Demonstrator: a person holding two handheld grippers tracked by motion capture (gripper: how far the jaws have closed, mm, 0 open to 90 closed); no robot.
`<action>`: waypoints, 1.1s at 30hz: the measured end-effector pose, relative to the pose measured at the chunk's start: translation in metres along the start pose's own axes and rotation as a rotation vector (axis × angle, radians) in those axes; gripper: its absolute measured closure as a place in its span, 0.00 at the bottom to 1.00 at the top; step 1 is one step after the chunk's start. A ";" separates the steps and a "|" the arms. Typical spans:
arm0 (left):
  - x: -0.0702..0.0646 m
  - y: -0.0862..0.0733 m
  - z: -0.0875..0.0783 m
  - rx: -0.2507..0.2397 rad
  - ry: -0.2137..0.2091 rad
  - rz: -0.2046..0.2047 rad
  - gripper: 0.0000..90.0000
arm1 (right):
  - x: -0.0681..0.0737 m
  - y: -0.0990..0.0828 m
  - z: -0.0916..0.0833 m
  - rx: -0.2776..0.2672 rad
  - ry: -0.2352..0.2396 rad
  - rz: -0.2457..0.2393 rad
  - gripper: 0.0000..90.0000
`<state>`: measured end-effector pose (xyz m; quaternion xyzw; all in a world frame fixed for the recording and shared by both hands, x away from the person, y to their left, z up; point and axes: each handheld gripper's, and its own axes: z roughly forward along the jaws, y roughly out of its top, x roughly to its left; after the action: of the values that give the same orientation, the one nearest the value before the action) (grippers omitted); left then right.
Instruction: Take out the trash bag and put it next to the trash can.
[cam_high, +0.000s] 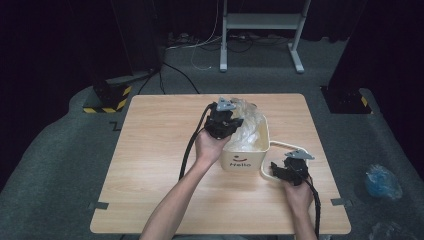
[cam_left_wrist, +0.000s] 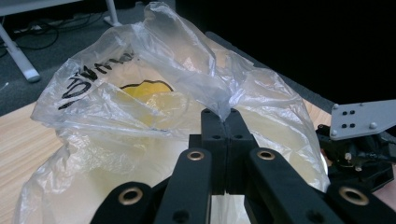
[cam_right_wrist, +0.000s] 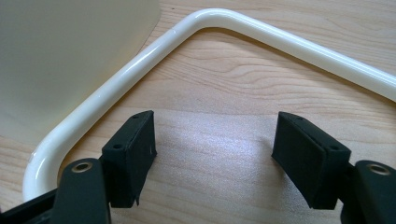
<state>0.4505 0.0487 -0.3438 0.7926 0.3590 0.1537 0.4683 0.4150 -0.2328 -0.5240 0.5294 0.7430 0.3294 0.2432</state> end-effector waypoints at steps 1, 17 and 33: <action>0.001 0.001 -0.002 -0.002 -0.001 -0.001 0.99 | 0.000 0.000 0.000 0.001 -0.001 0.003 0.31; 0.012 0.006 -0.023 -0.071 -0.003 -0.049 0.99 | 0.000 0.000 0.000 0.002 -0.003 0.005 0.31; 0.011 0.013 -0.037 -0.112 -0.004 -0.052 0.99 | 0.000 0.000 0.000 0.002 -0.002 0.006 0.31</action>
<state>0.4425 0.0757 -0.3148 0.7559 0.3692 0.1598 0.5165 0.4149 -0.2327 -0.5240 0.5320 0.7417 0.3289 0.2423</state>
